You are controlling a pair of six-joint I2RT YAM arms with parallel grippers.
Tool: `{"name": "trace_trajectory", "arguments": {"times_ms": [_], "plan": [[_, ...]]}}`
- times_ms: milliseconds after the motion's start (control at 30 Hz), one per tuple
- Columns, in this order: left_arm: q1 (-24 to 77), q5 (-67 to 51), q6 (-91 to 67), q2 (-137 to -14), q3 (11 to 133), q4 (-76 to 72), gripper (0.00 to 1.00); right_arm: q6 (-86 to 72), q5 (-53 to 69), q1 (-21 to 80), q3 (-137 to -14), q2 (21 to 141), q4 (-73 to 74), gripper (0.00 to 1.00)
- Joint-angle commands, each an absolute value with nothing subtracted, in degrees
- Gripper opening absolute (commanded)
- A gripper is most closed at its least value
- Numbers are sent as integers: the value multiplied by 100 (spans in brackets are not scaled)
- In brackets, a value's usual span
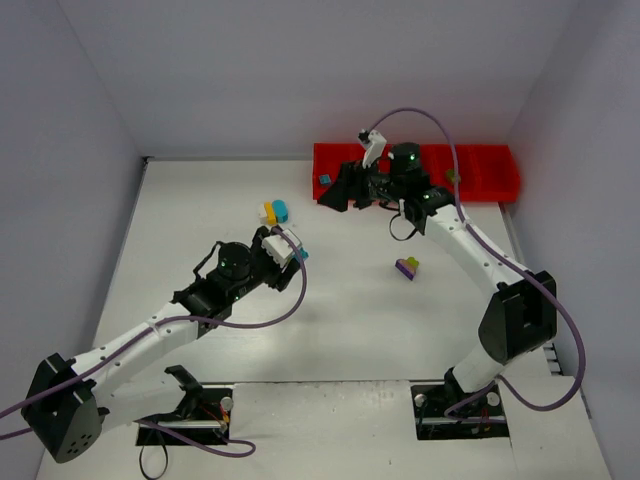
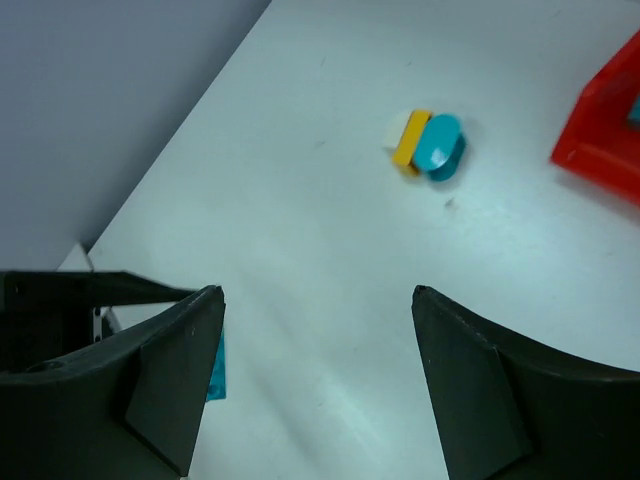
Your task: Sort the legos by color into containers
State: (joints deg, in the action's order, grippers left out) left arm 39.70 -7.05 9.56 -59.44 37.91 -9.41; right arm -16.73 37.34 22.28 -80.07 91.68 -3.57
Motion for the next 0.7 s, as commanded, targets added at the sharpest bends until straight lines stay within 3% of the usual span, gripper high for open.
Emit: {"name": "trace_trajectory", "arguments": {"times_ms": [0, 667], "plan": [[3981, -870, 1143, -5915, 4227, -1538, 0, -1960, 4333, 2416, -7744, 8922, -510, 72], [3990, -976, 1107, -5915, 4395, -1441, 0, -2101, 4333, 3331, -7365, 8807, -519, 72]]}}
